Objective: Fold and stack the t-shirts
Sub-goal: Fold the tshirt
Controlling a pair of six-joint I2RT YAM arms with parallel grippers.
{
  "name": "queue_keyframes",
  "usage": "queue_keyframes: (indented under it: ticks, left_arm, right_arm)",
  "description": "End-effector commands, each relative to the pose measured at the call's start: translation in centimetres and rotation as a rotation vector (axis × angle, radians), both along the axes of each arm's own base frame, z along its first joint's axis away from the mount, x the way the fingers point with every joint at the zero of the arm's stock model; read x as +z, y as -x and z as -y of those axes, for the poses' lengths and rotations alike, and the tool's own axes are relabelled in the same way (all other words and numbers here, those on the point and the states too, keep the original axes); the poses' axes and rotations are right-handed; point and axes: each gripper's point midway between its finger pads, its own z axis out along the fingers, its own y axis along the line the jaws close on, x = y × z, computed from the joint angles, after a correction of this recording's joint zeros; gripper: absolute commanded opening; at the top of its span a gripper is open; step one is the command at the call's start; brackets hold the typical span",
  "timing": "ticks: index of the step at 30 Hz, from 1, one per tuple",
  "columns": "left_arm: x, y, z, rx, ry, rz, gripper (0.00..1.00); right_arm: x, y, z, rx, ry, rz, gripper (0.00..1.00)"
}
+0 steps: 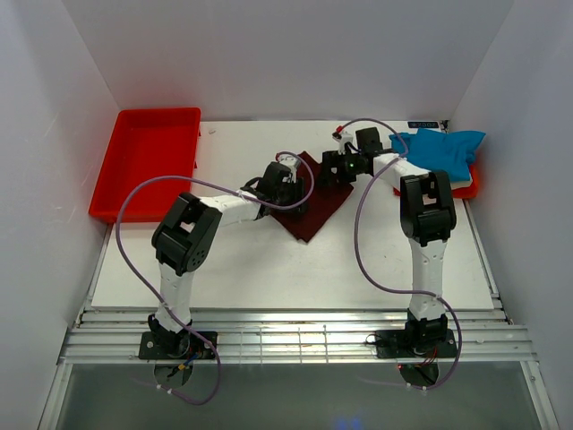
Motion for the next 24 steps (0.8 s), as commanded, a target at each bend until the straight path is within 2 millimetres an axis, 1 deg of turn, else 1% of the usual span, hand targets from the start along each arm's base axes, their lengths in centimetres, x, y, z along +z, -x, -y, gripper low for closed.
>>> queue_keyframes:
  ticks: [1, 3, 5, 6, 7, 8, 9, 12, 13, 14, 15, 16, 17, 18, 19, 20, 21, 24]
  left_arm:
    - [-6.2, 6.5, -4.1, -0.022, -0.207, -0.249, 0.58]
    - [-6.0, 6.5, -4.4, -0.013, -0.213, -0.243, 0.58]
    - [-5.7, 6.6, -4.7, -0.009, -0.218, -0.237, 0.57]
    - [-5.6, 6.7, -4.8, -0.008, -0.219, -0.236, 0.57]
    - [-5.5, 6.9, -4.9, -0.005, -0.221, -0.233, 0.57]
    - [-5.7, 7.3, -5.4, -0.001, -0.23, -0.24, 0.57]
    - [-5.1, 7.3, -5.4, 0.0, -0.221, -0.228, 0.57]
    - [-4.6, 8.1, -5.9, -0.001, -0.215, -0.223, 0.57]
    - [-4.4, 8.2, -6.0, -0.001, -0.212, -0.219, 0.57]
    - [-4.3, 8.4, -6.2, 0.0, -0.212, -0.217, 0.57]
    - [-4.0, 8.8, -6.5, 0.003, -0.213, -0.212, 0.57]
    - [-3.8, 8.9, -6.6, 0.003, -0.209, -0.206, 0.57]
    - [-3.6, 9.0, -6.8, 0.006, -0.209, -0.203, 0.57]
    - [-3.7, 9.4, -7.1, 0.005, -0.212, -0.207, 0.57]
    - [-3.2, 9.4, -7.1, 0.005, -0.203, -0.195, 0.57]
    - [-3.1, 9.5, -7.2, 0.005, -0.201, -0.193, 0.57]
    - [-3.2, 9.8, -7.4, 0.008, -0.205, -0.196, 0.57]
    - [-2.5, 9.7, -7.4, 0.008, -0.191, -0.181, 0.57]
  right_arm:
    - [-4.0, 6.0, 0.3, 0.028, 0.087, -0.187, 0.9]
    - [-3.7, 7.8, 0.4, 0.036, 0.098, -0.194, 0.9]
    - [-3.4, 8.8, 0.4, 0.03, 0.134, -0.188, 0.9]
    - [-3.0, 9.7, 0.7, 0.023, 0.154, -0.2, 0.9]
    - [-3.1, 10.4, 0.9, 0.02, 0.172, -0.218, 0.9]
    - [-3.1, 11.0, 1.1, 0.016, 0.199, -0.22, 0.9]
    - [-3.0, 12.2, 1.5, 0.011, 0.224, -0.243, 0.9]
    - [-2.2, 13.5, 2.2, -0.004, 0.264, -0.239, 0.9]
    - [-2.6, 14.5, 2.7, -0.01, 0.284, -0.26, 0.9]
    - [-1.7, 14.8, 2.8, -0.026, 0.279, -0.25, 0.9]
    - [-1.6, 15.2, 3.0, -0.035, 0.282, -0.249, 0.9]
    - [-2.0, 16.3, 3.5, -0.042, 0.295, -0.271, 0.9]
    - [-1.2, 16.7, 3.6, -0.051, 0.292, -0.261, 0.9]
    - [-1.0, 17.2, 3.7, -0.062, 0.291, -0.269, 0.9]
    - [-0.9, 17.9, 3.8, -0.062, 0.29, -0.275, 0.9]
    - [-1.3, 18.9, 4.0, -0.062, 0.296, -0.29, 0.9]
    - [-0.5, 19.3, 3.9, -0.069, 0.286, -0.278, 0.9]
    - [-0.1, 20.5, 3.9, -0.077, 0.279, -0.271, 0.9]
